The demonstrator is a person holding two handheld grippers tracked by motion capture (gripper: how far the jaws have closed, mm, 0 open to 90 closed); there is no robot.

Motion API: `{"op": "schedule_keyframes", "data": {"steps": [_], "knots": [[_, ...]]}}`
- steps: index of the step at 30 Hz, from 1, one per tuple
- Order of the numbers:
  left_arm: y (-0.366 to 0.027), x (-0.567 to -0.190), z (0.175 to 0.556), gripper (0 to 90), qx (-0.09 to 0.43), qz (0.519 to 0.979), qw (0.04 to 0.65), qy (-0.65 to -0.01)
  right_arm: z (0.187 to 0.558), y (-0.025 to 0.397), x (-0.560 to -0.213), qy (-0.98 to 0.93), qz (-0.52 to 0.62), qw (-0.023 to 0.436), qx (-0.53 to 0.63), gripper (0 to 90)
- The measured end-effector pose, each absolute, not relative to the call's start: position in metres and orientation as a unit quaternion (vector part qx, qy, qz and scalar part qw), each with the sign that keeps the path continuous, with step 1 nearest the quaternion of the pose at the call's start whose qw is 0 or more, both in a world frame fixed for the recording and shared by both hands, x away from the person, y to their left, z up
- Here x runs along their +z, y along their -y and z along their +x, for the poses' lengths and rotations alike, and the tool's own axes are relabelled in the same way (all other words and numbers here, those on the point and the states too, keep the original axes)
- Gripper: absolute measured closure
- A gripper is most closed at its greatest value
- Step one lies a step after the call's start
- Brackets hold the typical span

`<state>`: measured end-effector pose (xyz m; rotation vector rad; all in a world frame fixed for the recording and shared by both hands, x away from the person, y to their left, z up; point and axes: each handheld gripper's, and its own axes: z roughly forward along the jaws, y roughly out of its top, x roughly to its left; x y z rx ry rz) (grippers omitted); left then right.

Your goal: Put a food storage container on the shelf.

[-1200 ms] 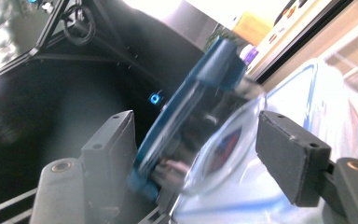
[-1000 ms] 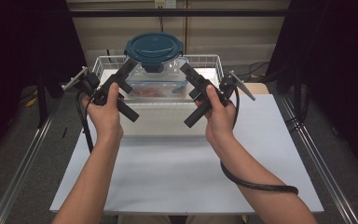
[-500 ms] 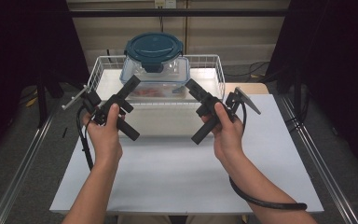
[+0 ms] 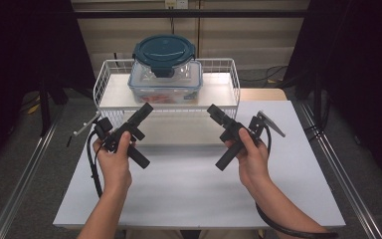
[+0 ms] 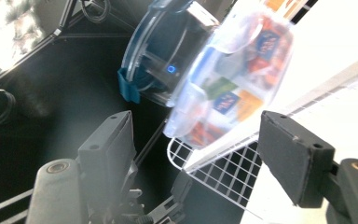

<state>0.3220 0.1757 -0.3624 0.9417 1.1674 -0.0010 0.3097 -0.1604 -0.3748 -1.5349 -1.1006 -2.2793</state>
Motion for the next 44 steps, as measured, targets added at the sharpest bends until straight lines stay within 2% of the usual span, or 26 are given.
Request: {"op": "schedule_keyframes", "data": {"steps": [24, 44], "knots": [[-0.187, -0.406, 0.314, 9.3, -0.014, 0.44, 0.708, -0.552, 0.293, 0.202, -0.425, 0.39, -0.533, 0.079, -0.747, 26.4], [-0.198, -0.427, 0.306, 6.3, 0.003, 0.467, 0.694, -0.548, 0.279, 0.23, -0.452, 0.419, -0.539, 0.062, -0.728, 25.3]]}}
